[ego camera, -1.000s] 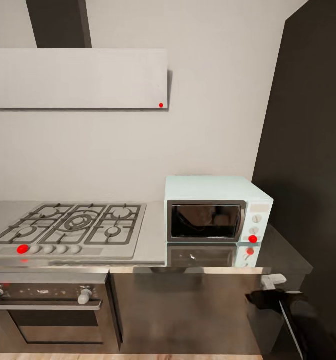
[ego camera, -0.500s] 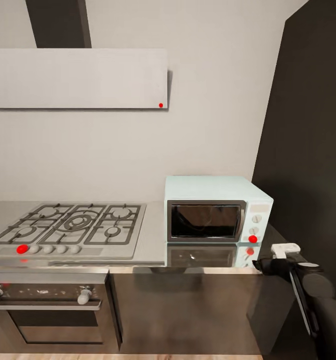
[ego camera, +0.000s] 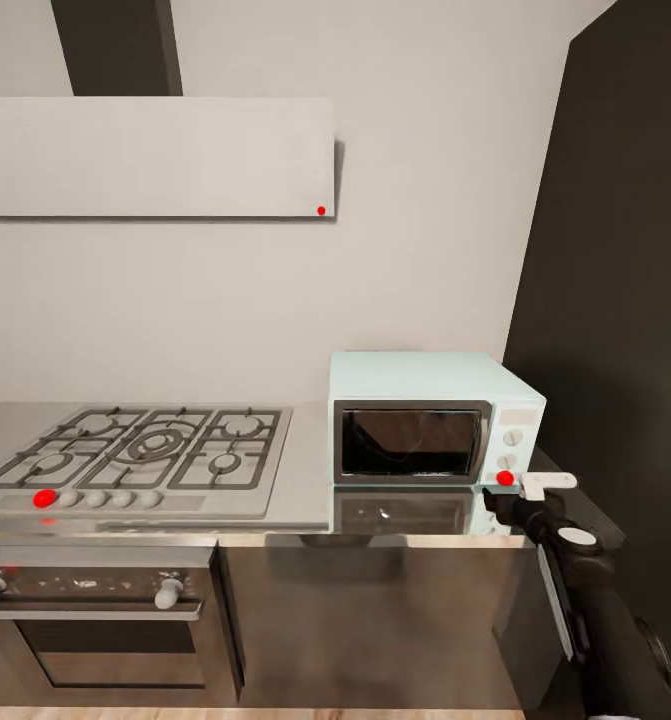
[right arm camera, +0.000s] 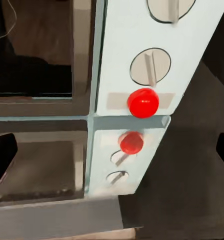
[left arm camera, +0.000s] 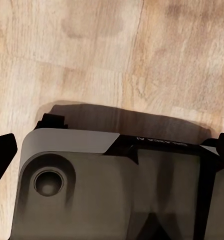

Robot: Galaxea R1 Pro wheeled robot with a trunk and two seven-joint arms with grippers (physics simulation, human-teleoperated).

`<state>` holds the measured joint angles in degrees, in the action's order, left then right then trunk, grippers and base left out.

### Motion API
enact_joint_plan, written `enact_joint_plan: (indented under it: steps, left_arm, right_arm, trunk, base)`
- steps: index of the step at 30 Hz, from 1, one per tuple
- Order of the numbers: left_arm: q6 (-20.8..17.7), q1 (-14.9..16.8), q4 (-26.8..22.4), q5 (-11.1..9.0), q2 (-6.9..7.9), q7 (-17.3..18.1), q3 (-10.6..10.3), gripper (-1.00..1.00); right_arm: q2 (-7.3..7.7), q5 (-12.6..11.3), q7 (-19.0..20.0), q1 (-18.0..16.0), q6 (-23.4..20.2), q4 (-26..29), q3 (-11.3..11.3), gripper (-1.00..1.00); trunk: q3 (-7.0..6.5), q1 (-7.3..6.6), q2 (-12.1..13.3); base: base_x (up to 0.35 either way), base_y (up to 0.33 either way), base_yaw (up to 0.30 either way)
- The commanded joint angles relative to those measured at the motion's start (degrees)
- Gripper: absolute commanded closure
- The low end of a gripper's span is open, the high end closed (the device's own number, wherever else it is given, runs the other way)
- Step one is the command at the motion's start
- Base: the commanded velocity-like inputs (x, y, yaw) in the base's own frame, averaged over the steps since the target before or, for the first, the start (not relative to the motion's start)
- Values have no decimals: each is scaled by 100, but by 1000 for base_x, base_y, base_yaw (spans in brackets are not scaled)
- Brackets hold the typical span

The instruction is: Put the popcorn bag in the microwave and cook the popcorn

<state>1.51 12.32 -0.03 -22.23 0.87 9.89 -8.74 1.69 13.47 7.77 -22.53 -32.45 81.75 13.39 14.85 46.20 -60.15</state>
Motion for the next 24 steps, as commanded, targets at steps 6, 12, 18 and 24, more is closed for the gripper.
enact_joint_plan:
  steps: [6, 12, 18, 24]
  left_arm:
    - [16, 0, 4, -53, 1, 22, -49, -100]
    - [16, -2, 5, -53, 0, 22, -49, -100]
    - [16, -1, 3, -45, 1, 27, -49, -100]
    - [16, -2, 3, -20, -7, 30, -57, -100]
  right_arm:
    - [38, -261, -80, -1072, 140, -1464, 431, -100]
    - [57, -256, -50, -1215, 141, -1183, 501, -100]
    - [46, -285, -61, -1218, 462, -1213, 500, -100]
    - [73, -256, -89, -1218, 715, -1604, 498, -100]
  trunk:
    - [8, 0, -5]
    - [8, 0, -5]
    - [8, 0, -5]
    - [8, 0, -5]
  base:
    - [0, 0, 0]
    - [0, 0, 0]
    - [0, 0, 0]
    - [33, -46, 0]
